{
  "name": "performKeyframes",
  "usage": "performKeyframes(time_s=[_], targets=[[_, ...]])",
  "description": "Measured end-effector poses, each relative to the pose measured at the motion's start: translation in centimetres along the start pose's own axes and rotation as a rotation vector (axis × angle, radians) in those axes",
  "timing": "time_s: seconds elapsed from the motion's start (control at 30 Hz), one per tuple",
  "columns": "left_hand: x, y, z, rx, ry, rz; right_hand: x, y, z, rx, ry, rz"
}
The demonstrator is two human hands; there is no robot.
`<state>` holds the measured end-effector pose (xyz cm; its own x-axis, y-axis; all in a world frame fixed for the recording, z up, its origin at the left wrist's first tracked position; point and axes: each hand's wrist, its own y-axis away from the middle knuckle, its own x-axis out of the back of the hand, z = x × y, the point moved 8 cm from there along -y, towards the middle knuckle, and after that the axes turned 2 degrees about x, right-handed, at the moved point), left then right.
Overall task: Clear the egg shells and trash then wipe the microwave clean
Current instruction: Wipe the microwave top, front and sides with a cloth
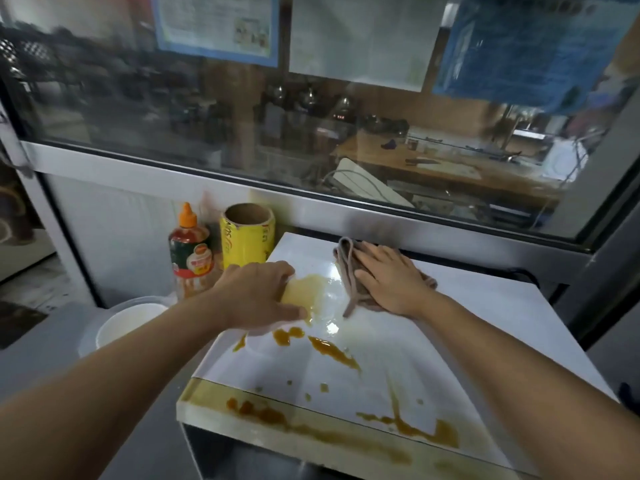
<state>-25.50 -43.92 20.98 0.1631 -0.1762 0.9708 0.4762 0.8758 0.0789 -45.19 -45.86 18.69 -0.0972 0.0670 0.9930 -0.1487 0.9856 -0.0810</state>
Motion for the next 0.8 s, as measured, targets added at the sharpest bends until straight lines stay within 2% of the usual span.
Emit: performKeyframes(time_s=[0.07, 0.13, 0.23, 0.33, 0.43, 0.53, 0.6, 0.67, 0.8], targets=[[-0.1, 0.1, -0.4, 0.004, 0.116, -0.027, -0.4, -1.7, -2.3, 0.013, 0.007, -0.026], [0.2, 0.7, -1.5, 0.015, 0.28, 0.004, -0.8, -1.6, -5.3, 0.116, 0.017, -0.042], [1.0, 2.5, -3.3, 0.002, 0.312, 0.097, -0.3, 2.2, -9.3, 0.346, 0.03, -0.003], [0.2, 4.5, -4.9, 0.006, 0.349, 0.051, 0.0, 5.1, -9.6, 0.469, -0.077, -0.028], [-0.4, 6.1, -5.9, 0.018, 0.437, 0.031, 0.2, 2.7, -7.0, 0.347, -0.138, 0.013], [-1.3, 7.4, -6.5, 0.052, 0.538, 0.008, -0.8, -2.0, -6.2, 0.146, -0.037, 0.012], [-1.8, 8.0, -6.3, 0.049, 0.553, -0.017, -1.2, -3.9, -7.8, 0.091, 0.027, -0.001], [-2.0, 8.7, -6.0, 0.037, 0.546, -0.016, -1.2, -4.1, -10.2, 0.128, 0.033, -0.004], [-1.6, 10.0, -5.9, 0.031, 0.543, 0.003, -1.4, -0.9, -14.9, 0.341, 0.017, -0.029]])
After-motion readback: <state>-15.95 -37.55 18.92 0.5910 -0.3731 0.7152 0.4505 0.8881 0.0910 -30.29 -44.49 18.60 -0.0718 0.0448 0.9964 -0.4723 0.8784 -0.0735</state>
